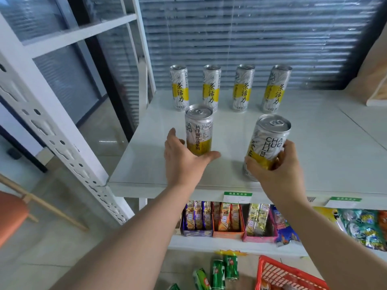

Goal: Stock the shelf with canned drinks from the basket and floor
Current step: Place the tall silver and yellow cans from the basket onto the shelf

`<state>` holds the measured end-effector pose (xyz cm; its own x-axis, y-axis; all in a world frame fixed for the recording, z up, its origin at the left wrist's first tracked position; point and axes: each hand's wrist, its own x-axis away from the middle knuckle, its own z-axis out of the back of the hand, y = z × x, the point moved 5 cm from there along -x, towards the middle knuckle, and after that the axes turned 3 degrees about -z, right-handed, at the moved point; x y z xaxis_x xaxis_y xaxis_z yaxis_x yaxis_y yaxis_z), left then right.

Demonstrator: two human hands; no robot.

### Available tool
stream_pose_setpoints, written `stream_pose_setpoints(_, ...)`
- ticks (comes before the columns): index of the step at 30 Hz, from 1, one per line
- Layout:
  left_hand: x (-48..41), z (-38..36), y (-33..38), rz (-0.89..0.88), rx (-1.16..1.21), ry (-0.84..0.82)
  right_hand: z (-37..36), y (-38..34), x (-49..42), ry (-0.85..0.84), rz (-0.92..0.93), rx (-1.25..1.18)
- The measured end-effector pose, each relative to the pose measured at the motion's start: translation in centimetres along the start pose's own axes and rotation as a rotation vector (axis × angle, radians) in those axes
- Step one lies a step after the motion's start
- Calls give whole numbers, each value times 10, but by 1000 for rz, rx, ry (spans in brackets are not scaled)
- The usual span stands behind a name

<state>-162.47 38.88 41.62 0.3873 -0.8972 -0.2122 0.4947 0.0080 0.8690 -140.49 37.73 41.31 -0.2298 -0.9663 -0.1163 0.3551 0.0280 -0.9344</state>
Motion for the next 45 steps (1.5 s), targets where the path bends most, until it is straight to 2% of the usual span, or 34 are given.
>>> stream_pose_setpoints(3, -5, -5, -1, 9, 60, -147, -2, 2, 0, 4, 4, 2)
stream_pose_setpoints(7, -11, -1, -9, -10, -31, -53, -2, 3, -2, 2, 8, 0)
stream_pose_setpoints(12, -8, -8, -20, 75, 66, -172, -2, 2, -2, 3, 21, 23)
stream_pose_setpoints(16, -6, -4, -19, 16, 22, -52, -3, 2, -1, 20, 20, 37)
stream_pose_setpoints(20, -1, 1, -21, 10, 10, 0, -2, 1, 0, 47, 16, 60)
stream_pose_setpoints(25, -9, 10, -20, 29, 3, 190, -3, -1, 1, 77, 19, 83)
stream_pose_setpoints(28, -8, 6, -19, 40, 95, 152, -6, -3, 2, 94, 16, 101)
stream_pose_setpoints(33, -5, 9, -25, -6, 27, 185, -7, -4, 4, 111, 4, 108)
stream_pose_setpoints(45, -104, 7, -35, 54, -39, 231, -9, -3, 6, 127, -23, 122)
